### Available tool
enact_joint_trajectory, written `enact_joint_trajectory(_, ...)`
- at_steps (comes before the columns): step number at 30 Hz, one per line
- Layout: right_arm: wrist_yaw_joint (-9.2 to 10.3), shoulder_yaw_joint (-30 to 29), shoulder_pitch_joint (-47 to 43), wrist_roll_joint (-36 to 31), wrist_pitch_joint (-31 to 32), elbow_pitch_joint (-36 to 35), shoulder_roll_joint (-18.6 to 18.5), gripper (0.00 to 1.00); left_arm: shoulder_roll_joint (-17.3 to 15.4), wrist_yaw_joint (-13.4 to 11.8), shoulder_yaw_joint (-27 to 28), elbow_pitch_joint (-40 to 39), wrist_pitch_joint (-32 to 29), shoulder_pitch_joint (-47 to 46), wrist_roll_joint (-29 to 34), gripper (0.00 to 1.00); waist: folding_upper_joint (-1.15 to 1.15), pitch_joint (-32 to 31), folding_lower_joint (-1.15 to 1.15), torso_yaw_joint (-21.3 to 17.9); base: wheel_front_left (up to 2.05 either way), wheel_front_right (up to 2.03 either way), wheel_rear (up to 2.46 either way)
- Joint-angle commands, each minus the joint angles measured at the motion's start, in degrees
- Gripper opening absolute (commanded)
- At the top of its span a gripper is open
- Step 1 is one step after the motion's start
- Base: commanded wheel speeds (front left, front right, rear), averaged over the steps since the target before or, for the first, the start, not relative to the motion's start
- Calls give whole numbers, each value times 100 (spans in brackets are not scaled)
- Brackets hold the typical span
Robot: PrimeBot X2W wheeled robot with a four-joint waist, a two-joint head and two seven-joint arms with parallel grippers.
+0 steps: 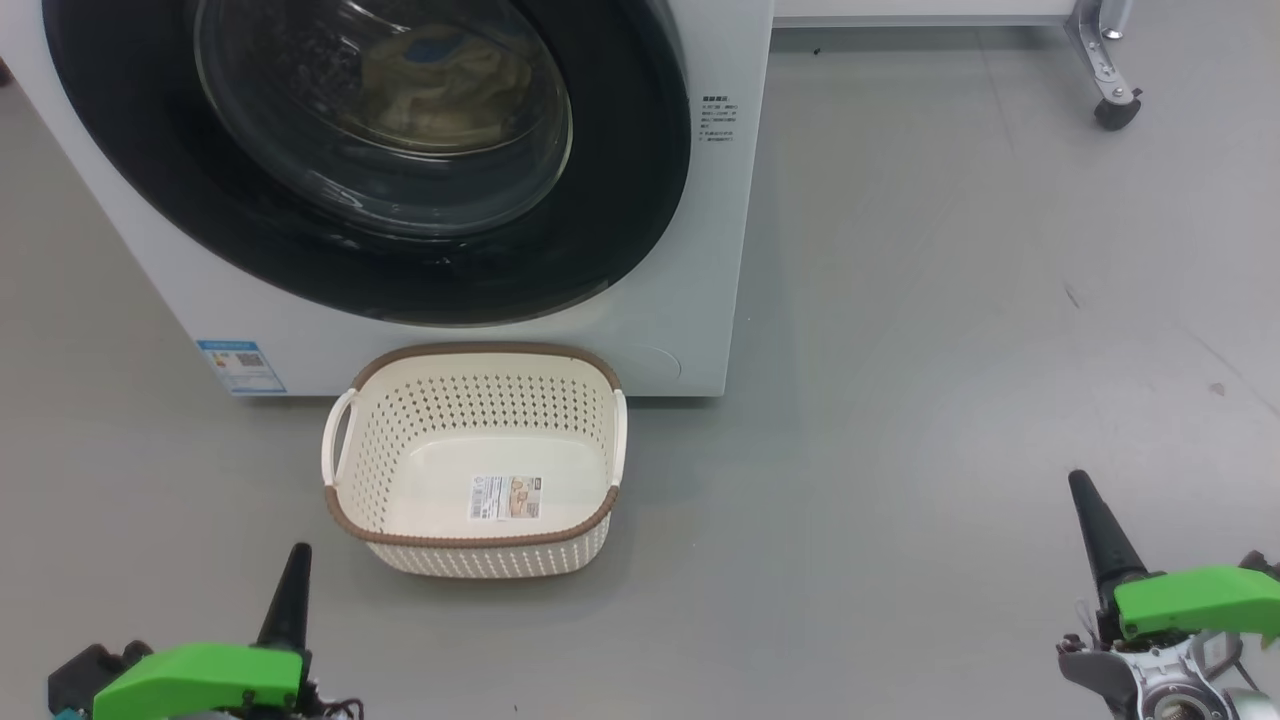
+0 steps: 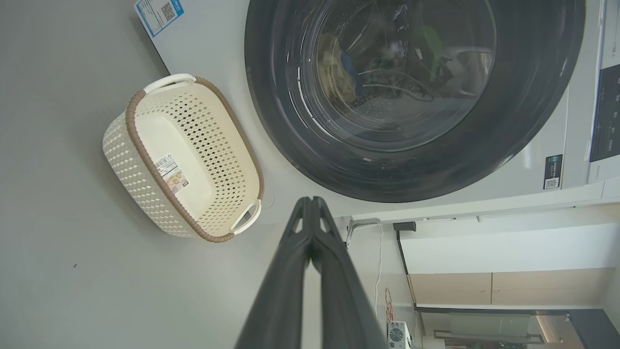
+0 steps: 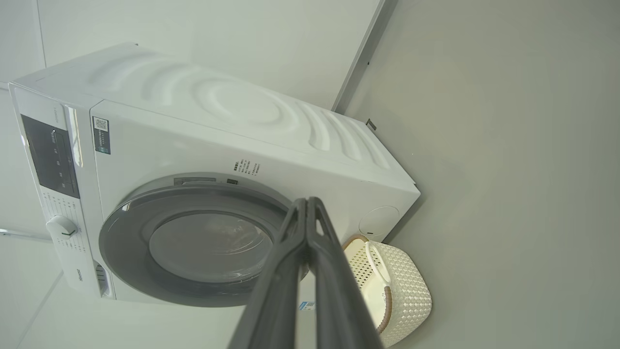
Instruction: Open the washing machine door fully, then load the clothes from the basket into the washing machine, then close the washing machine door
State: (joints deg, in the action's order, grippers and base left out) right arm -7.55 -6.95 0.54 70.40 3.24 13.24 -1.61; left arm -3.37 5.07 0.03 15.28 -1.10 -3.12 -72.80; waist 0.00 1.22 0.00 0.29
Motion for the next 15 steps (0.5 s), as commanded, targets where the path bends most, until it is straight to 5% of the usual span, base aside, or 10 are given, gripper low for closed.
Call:
enact_joint_trajectory(1, 5, 63, 325, 197, 45, -167, -116, 0, -36, 55, 222, -149, -47, -268, -166, 0, 0, -5, 0, -1, 0, 0, 0)
enact_joint_trajectory(15, 6, 56, 436, 1119, 173, -53, -125, 0, 4, 142, 423, -136, -278, -287, -986, 0, 0, -51, 0, -14, 0, 0, 0)
